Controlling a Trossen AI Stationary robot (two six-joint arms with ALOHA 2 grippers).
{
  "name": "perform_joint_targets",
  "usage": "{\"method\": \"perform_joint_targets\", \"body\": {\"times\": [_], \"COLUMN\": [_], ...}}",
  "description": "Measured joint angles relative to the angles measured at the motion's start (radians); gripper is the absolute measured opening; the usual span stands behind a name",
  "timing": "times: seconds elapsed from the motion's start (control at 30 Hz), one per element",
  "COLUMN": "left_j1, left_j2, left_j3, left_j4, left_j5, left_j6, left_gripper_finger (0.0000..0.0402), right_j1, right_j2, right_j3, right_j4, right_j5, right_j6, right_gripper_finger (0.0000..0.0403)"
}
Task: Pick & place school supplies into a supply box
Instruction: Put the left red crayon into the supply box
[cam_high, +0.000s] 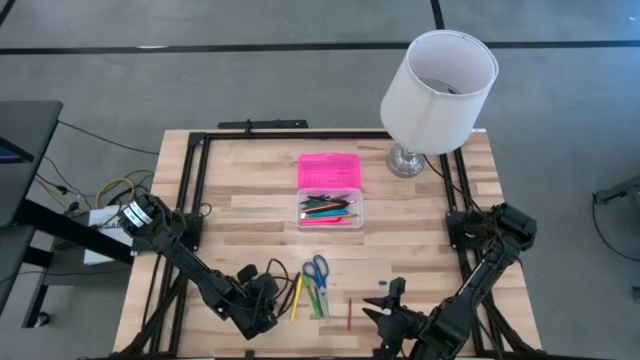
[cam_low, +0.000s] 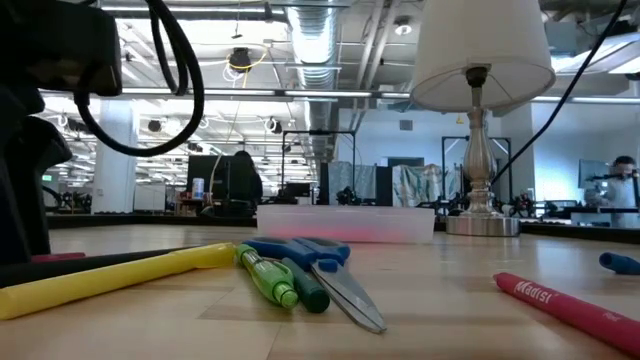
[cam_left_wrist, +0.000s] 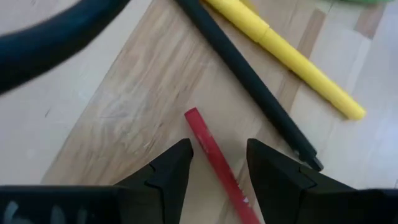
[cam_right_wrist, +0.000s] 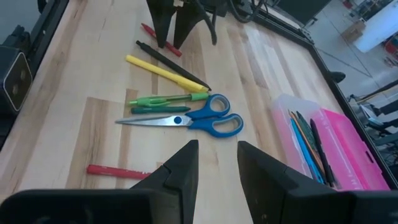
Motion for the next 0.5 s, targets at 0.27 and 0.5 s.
{"method": "perform_joint_targets", "body": {"times": [0.27, 0.5], "left_j1": [0.037, 0.072], "left_j2": [0.001, 0.007], "left_j3": [0.047, 0.094], "left_j4": [-0.143, -0.230], "left_j5": [0.139, 0.225], "left_j6": [0.009, 0.090], "left_gripper_finger": [0.0157, 0.0151], "right_j1": [0.000, 0.000], "right_j2": [0.000, 0.000], "right_j3": [0.000, 0.000], "right_j4": [0.001, 0.002], "right_j5": [0.000, 0.000], "right_j6": [0.000, 0.000], "right_gripper_finger": [0.0107, 0.0107]}}
